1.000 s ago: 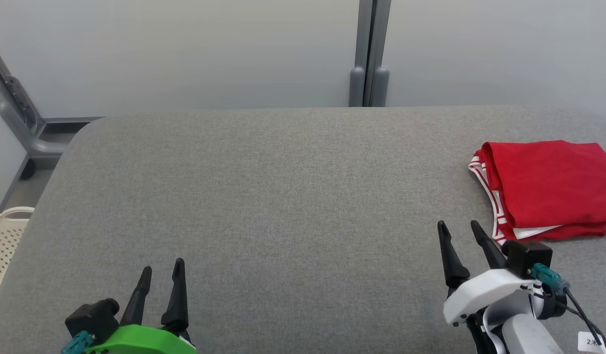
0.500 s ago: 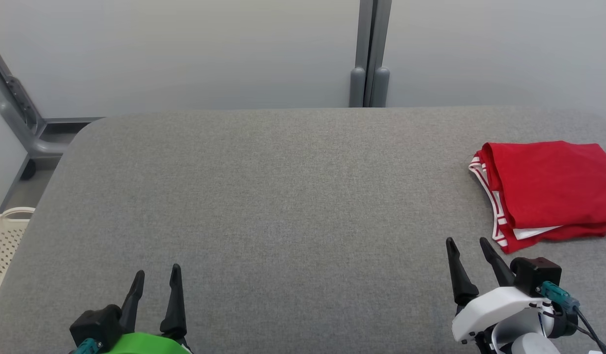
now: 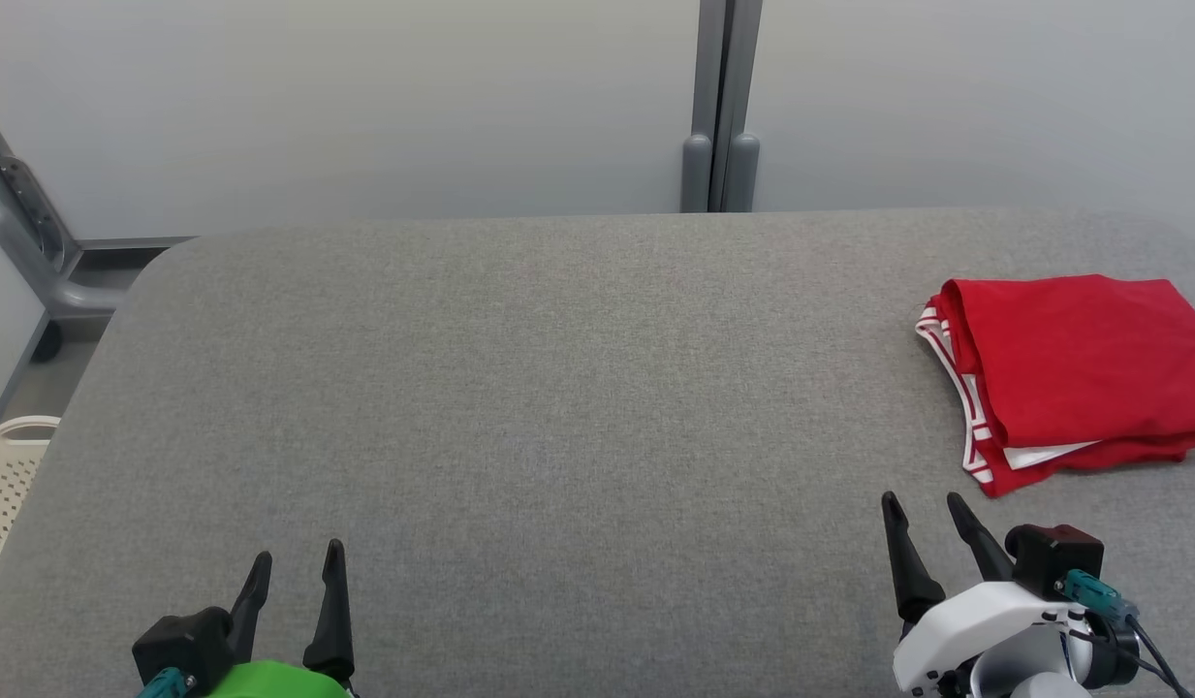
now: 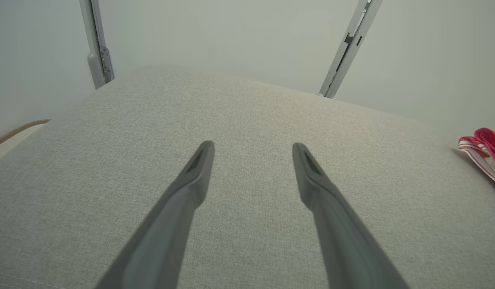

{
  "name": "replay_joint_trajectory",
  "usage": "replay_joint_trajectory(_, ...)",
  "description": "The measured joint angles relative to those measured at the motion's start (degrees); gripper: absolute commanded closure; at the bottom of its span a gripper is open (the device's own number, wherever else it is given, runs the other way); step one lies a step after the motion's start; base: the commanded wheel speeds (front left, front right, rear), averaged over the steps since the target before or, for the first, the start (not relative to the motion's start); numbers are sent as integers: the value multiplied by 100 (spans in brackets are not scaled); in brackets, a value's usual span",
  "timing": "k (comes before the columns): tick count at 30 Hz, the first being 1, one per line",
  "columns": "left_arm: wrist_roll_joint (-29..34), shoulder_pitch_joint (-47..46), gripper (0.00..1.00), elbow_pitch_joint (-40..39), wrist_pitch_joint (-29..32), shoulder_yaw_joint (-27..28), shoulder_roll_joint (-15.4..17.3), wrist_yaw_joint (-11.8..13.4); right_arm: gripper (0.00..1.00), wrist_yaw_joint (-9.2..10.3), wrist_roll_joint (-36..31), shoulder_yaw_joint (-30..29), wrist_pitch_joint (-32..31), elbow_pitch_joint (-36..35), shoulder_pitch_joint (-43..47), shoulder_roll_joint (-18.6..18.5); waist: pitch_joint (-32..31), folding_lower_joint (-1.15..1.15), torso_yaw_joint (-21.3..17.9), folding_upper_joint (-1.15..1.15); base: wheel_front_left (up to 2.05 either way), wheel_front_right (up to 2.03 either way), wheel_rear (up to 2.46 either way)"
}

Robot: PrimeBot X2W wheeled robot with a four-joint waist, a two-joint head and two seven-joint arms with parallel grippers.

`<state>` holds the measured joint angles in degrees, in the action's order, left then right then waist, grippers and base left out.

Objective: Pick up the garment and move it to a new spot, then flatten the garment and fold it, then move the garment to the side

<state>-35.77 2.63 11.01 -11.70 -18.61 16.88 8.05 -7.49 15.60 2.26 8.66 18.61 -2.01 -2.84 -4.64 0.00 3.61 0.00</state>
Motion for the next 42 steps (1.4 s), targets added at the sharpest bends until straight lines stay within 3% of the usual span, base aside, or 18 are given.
replay_joint_trajectory(30, -21, -2, 0, 41, -22, -24, 84, 114, 0, 0, -10, 58, -1, 70, -4, 0, 27, 0, -28, 0, 0, 0, 0)
replay_joint_trajectory(31, -20, 1, 100, 59, -19, -26, 70, 120, 100, 0, -10, 55, -1, 94, -1, 2, 27, 0, -28, 0, 0, 0, 0)
replay_joint_trajectory(35, -59, 81, 100, 223, 14, -62, -48, 119, 100, 0, 34, 44, -30, 275, 127, 35, 30, 0, -31, 0, 0, 0, 0)
replay_joint_trajectory(42, -569, 65, 100, 285, 188, 73, -179, -25, 100, 0, 720, -130, -203, 236, 140, 35, 56, 0, -50, 0, 0, 0, 0)
